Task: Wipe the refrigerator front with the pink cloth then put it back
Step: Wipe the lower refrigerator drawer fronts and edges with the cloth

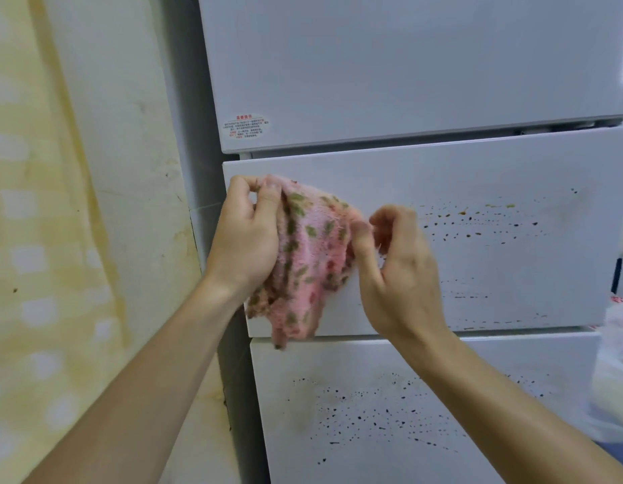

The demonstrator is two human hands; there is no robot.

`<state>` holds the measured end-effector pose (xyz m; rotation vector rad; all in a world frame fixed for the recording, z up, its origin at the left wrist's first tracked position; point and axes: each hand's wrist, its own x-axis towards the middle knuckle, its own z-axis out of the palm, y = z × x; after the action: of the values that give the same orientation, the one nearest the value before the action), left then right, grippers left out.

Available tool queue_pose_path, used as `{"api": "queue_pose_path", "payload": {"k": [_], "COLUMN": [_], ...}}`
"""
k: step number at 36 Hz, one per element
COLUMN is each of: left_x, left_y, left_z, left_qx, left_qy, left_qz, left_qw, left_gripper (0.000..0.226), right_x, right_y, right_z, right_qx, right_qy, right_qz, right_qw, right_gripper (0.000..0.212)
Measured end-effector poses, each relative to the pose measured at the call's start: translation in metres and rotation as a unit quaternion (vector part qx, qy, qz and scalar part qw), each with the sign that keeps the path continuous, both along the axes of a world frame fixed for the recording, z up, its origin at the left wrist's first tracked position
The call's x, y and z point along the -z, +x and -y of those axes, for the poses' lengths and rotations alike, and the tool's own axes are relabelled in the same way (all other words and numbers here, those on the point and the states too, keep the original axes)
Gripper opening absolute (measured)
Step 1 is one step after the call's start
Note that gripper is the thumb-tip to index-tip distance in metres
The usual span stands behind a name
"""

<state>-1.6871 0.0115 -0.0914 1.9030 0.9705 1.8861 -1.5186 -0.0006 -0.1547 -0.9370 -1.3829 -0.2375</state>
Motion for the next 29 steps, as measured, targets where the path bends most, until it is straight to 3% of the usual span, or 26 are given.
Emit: {"api": "queue_pose_path", "payload": {"k": [5,8,12,17,20,29], "left_x": [-0.006,-0.008,-0.009,-0.011,-0.009,-0.009], "left_y": [-0.001,-0.002,-0.007,-0.014,-0.017,-0.03], "left_z": [0.01,0.015,0.022,0.025,0.028,0.025], "left_qx": [-0.003,0.013,0.067,0.102,0.139,0.1], "left_qy": [-0.033,-0.058,-0.09,-0.115,-0.124,-0.137], "left_qz": [0.006,0.03,0.027,0.004,0.018,-0.049], "left_qw": [0.999,0.998,0.993,0.988,0.982,0.984], "left_gripper": [0.018,0.017,0.035,0.029,0.028,0.019], "right_x": [-0.002,-0.003,-0.007,-0.02,-0.024,-0.025], "right_y": [0.002,0.001,0.001,0.004,0.005,0.007], "right_z": [0.023,0.024,0.024,0.028,0.032,0.037], "right_qx": [-0.086,-0.21,-0.281,-0.4,-0.452,-0.462], "right_qy": [-0.187,-0.236,-0.279,-0.284,-0.297,-0.23], "right_qz": [-0.034,-0.144,-0.206,-0.33,-0.356,-0.391], "right_qw": [0.978,0.938,0.895,0.806,0.762,0.763], "right_gripper": [0.05,0.044,0.069,0.048,0.043,0.047]}}
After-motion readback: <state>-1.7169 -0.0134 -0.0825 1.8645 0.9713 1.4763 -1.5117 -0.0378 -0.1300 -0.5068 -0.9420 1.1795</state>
